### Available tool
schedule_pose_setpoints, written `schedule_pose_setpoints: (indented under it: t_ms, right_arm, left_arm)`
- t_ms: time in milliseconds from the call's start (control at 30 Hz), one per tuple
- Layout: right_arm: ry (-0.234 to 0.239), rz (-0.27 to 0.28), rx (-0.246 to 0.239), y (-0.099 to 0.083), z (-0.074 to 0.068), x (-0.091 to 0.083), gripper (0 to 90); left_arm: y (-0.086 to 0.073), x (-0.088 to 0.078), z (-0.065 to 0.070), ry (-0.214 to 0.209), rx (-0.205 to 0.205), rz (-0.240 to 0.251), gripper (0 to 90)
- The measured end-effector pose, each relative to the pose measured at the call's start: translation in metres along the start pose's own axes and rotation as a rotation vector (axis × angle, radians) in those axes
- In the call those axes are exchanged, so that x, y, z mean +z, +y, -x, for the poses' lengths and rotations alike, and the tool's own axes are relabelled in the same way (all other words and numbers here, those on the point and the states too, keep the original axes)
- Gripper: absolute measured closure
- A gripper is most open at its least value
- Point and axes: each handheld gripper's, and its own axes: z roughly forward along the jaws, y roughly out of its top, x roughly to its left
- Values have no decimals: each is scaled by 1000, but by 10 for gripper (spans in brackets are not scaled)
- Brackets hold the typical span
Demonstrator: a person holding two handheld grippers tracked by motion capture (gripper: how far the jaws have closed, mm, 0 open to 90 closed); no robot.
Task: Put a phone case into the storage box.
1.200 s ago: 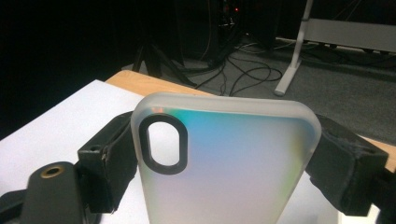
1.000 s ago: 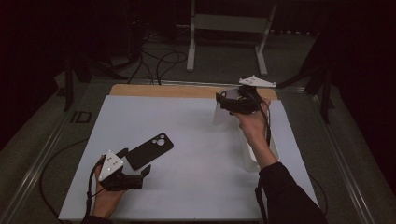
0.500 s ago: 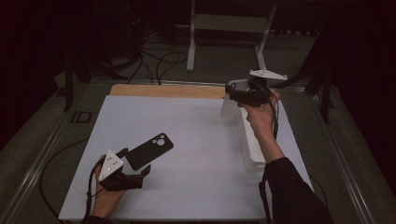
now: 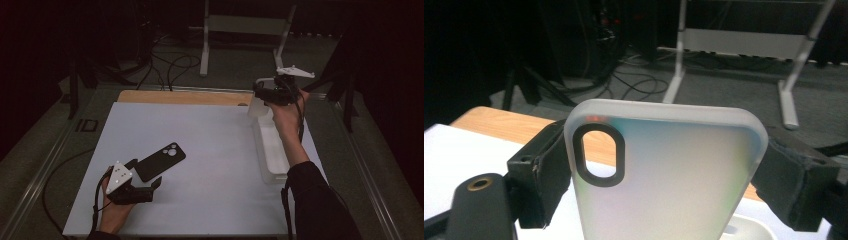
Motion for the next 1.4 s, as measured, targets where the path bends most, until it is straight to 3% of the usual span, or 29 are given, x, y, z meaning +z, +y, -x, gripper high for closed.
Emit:
schedule_pose_setpoints:
  t_ms: [233,367,400,767,967,1400]
  right_arm:
    - [-60,-25,-30,-2,5,9,167]
    - [-72,-32,-39,-3,6,11,167]
    - [-103,-43,-56,-5,11,16,167]
    - [-172,-71,-28,-13,29,30,166]
    - [-181,-87,-8,-19,33,37,167]
    - [-202,-179,35,-50,45,62,166]
  left_arm:
    - [1,-1,0,2,1,0,4]
    - [1,-1,0,3,0,-1,4]
    - [1,-1,0,3,0,0,4]
    - [1,0,1,1,1,-3,4]
    - [1,0,1,1,1,-4,5]
    - [1,0,0,3,3,-7,4]
